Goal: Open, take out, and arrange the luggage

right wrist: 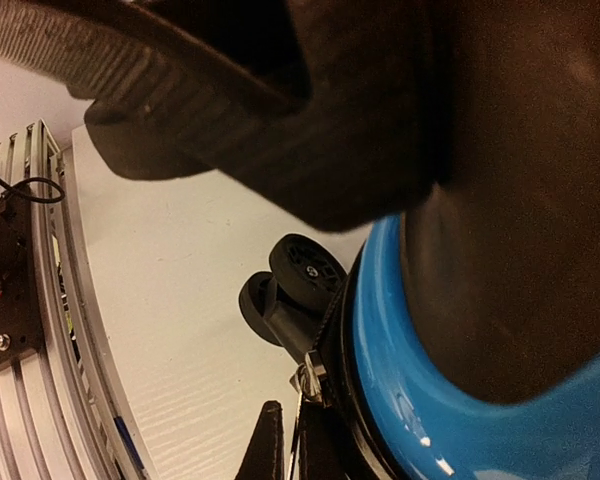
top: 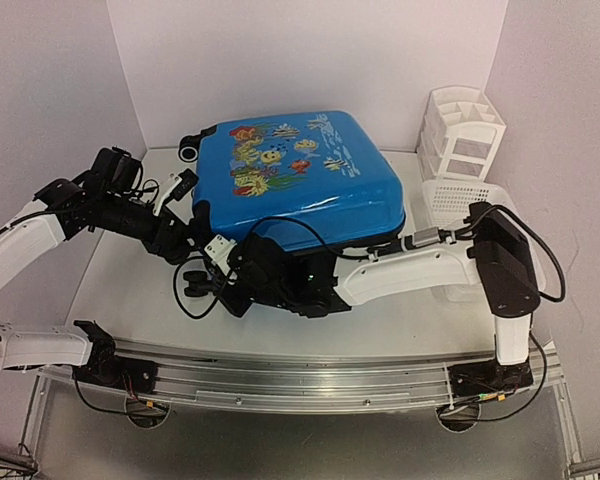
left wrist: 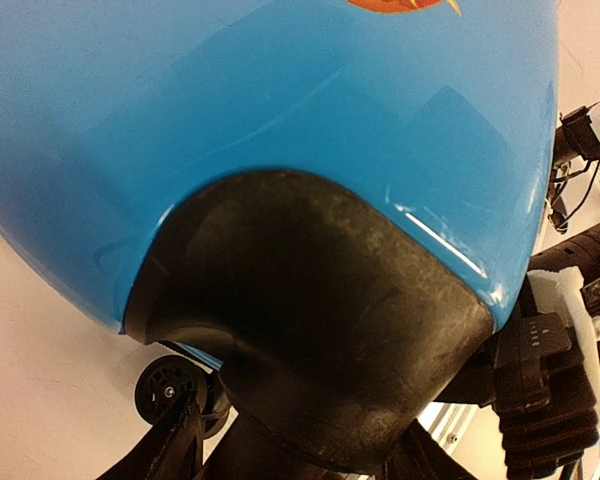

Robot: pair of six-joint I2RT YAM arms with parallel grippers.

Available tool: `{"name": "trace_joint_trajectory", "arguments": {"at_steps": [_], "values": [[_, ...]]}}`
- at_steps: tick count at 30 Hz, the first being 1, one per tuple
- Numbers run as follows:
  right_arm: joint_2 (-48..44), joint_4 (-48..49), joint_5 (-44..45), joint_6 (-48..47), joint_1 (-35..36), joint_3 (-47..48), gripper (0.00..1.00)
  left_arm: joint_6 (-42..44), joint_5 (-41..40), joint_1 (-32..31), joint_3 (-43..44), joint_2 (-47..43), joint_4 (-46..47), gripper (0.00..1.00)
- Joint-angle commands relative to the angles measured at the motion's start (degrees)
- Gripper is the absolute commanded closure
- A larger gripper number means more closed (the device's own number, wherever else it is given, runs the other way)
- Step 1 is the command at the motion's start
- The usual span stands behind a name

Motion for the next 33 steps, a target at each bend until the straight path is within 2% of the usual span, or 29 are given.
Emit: {"name": "trace_joint_trajectory", "arguments": {"at_steps": [1, 10, 13, 15, 17, 21, 25, 27, 33], "values": [[2.32, 6.06, -5.6, -0.95, 2.51, 5.65, 1.0, -12.12, 3.08, -0.04, 2.08, -1.36, 13.87, 1.0], [1.22, 6.26, 1.02, 4.07, 2.51, 2.75, 1.0, -9.06, 5.97, -1.14, 1.07, -0.24, 13.89, 0.99], [1.1, 6.19, 3.52, 5.44, 2.55, 1.7, 1.0, -2.29, 8.67, -1.16, 2.78, 3.14, 10.23, 0.9], [1.1, 6.23, 4.87, 6.04, 2.52, 1.07, 1.0, 3.75, 8.35, -1.14, 4.76, 5.54, 6.76, 0.79], [1.09, 6.27, 5.57, 6.35, 2.51, 0.58, 1.0, 9.7, 7.93, -1.14, 6.79, 7.14, 1.84, 0.66], [1.59, 6.2, 6.07, 6.81, 2.51, -0.3, 1.0, 15.71, 9.15, -1.13, 10.85, 6.01, -2.75, 0.29], [1.97, 6.25, 7.75, 7.79, 2.51, -1.31, 1.0, 18.7, 7.9, -1.09, 15.44, 4.6, -5.57, 0.07], [2.02, 6.23, 8.23, 7.68, 2.51, -1.26, 1.0, 21.11, 6.99, -1.04, 18.78, 4.93, -8.78, 0.01], [2.79, 6.15, 7.83, 5.74, 2.43, -0.42, 1.0, 28.65, 3.45, 1.86, 25.92, 7.77, -11.97, 0.0]]}}
